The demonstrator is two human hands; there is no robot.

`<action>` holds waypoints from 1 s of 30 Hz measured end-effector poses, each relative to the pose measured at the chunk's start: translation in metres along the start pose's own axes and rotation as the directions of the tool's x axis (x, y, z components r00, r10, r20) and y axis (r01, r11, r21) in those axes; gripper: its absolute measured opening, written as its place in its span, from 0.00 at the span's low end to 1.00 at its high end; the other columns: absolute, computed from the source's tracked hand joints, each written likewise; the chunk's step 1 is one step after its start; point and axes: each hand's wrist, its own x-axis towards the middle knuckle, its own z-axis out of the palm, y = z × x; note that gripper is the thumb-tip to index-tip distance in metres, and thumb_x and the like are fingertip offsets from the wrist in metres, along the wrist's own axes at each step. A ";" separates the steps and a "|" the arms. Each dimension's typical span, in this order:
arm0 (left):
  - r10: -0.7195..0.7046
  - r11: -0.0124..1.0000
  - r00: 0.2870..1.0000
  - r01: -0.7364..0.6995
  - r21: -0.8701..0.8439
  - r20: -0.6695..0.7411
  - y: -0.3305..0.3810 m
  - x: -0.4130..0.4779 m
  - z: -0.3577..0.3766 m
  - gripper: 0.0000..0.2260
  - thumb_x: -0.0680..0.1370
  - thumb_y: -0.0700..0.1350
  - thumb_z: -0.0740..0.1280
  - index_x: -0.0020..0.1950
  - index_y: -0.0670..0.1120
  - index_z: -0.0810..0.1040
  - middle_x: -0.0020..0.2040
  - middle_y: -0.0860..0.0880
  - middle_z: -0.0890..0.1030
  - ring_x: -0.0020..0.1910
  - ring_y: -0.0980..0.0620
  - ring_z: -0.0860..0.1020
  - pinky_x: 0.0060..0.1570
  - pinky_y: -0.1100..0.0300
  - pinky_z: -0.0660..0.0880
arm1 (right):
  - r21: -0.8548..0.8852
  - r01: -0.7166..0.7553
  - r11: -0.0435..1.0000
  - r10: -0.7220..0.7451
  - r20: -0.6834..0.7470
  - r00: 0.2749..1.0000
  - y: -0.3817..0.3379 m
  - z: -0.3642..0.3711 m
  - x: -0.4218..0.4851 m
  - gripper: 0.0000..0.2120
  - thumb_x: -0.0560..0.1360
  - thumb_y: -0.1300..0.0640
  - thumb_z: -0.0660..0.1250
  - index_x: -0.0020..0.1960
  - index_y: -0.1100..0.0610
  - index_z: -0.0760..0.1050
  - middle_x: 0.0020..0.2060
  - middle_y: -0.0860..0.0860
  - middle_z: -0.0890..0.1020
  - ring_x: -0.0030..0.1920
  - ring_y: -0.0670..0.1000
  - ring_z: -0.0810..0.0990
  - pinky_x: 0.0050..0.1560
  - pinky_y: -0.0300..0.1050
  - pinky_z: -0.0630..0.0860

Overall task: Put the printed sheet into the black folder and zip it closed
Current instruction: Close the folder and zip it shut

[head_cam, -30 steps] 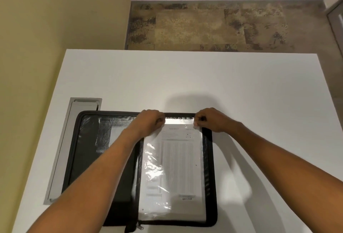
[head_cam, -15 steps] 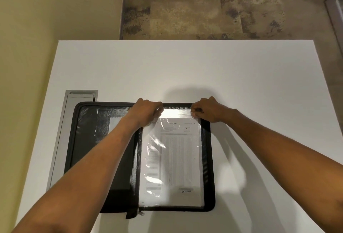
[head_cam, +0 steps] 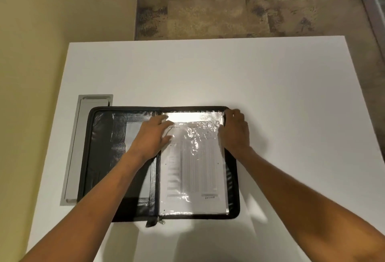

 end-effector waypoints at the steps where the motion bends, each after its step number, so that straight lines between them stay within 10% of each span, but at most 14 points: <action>1: -0.049 0.999 0.998 0.048 -0.009 -0.032 -0.006 -0.008 0.000 0.21 0.79 0.50 0.73 0.72 0.49 0.77 0.74 0.43 0.75 0.73 0.41 0.72 0.73 0.45 0.66 | 0.004 0.011 1.000 -0.011 -0.015 1.000 -0.002 0.007 -0.016 0.20 0.73 0.61 0.67 0.64 0.60 0.71 0.60 0.57 0.75 0.60 0.59 0.76 0.56 0.54 0.74; 6: -0.339 0.940 0.927 0.340 -0.022 -0.158 -0.049 -0.042 -0.007 0.24 0.80 0.51 0.70 0.76 0.51 0.72 0.78 0.42 0.68 0.78 0.40 0.65 0.77 0.35 0.58 | 0.094 0.164 0.982 -0.163 -0.019 0.986 -0.018 0.041 -0.102 0.29 0.78 0.55 0.65 0.78 0.57 0.64 0.78 0.56 0.66 0.78 0.55 0.64 0.78 0.55 0.63; 14: -0.780 0.621 0.622 0.752 -0.220 -0.074 -0.095 -0.085 -0.016 0.31 0.82 0.55 0.66 0.80 0.44 0.61 0.76 0.29 0.65 0.75 0.28 0.62 0.72 0.30 0.62 | -0.007 0.136 0.991 -0.134 0.138 0.981 0.002 0.067 -0.171 0.34 0.83 0.48 0.59 0.83 0.53 0.47 0.83 0.54 0.48 0.83 0.56 0.49 0.82 0.55 0.51; 23: -0.853 0.441 0.519 0.776 -0.451 0.057 -0.107 -0.111 -0.016 0.25 0.82 0.52 0.67 0.75 0.41 0.66 0.69 0.34 0.76 0.66 0.29 0.75 0.66 0.33 0.74 | -0.016 0.180 0.984 -0.174 0.177 0.969 0.035 0.072 -0.179 0.36 0.81 0.48 0.63 0.83 0.52 0.48 0.83 0.53 0.46 0.83 0.53 0.45 0.81 0.51 0.53; 30: -0.846 0.500 0.530 0.744 -0.444 -0.064 -0.091 -0.118 -0.036 0.25 0.83 0.46 0.67 0.74 0.31 0.70 0.71 0.30 0.74 0.70 0.29 0.72 0.69 0.42 0.70 | -0.015 0.160 0.987 -0.153 0.223 0.963 0.061 0.057 -0.180 0.36 0.82 0.46 0.62 0.83 0.48 0.46 0.83 0.47 0.43 0.82 0.48 0.44 0.81 0.47 0.53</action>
